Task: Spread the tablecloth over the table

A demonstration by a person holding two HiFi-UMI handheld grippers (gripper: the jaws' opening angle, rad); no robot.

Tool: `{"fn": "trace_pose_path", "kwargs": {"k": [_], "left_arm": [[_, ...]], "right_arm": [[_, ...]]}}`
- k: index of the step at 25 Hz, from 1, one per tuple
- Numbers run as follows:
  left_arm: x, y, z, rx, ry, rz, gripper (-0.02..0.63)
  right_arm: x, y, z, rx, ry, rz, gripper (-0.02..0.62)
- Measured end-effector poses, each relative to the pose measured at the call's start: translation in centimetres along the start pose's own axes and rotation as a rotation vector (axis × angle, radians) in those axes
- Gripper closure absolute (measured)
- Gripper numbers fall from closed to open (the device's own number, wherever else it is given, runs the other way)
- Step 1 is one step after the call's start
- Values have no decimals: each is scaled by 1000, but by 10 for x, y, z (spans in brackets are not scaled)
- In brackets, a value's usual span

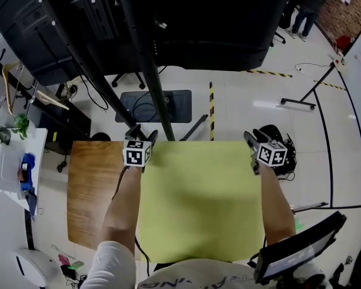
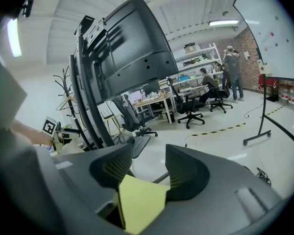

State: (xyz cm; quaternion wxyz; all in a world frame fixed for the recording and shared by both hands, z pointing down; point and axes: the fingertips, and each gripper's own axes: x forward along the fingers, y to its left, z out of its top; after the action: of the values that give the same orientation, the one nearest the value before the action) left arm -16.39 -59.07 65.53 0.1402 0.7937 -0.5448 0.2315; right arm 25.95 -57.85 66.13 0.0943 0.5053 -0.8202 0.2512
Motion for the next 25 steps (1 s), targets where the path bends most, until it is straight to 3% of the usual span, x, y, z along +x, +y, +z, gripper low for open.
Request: {"fn": "trace_pose_path", "kwargs": {"k": [5,8,12,18,25], "left_arm": [[-11,-4,12,14,-36,6,317],[-26,-11,28,31,-78,5,426],[-51,-19,51,54,-133,16,592],[-88,-30,78,54,-190,4,598],[-138,-51,80,34,-241,-12,598]], "right_arm": [[-8,12,10,-31,-36,9,391],[-20,24,27,-74,-66,14,407],[-43,46,59,-146,-144,19,576],[-84,91,99,-192,-259,83,588],[-136,128,102,-230,-301,112,588]]}}
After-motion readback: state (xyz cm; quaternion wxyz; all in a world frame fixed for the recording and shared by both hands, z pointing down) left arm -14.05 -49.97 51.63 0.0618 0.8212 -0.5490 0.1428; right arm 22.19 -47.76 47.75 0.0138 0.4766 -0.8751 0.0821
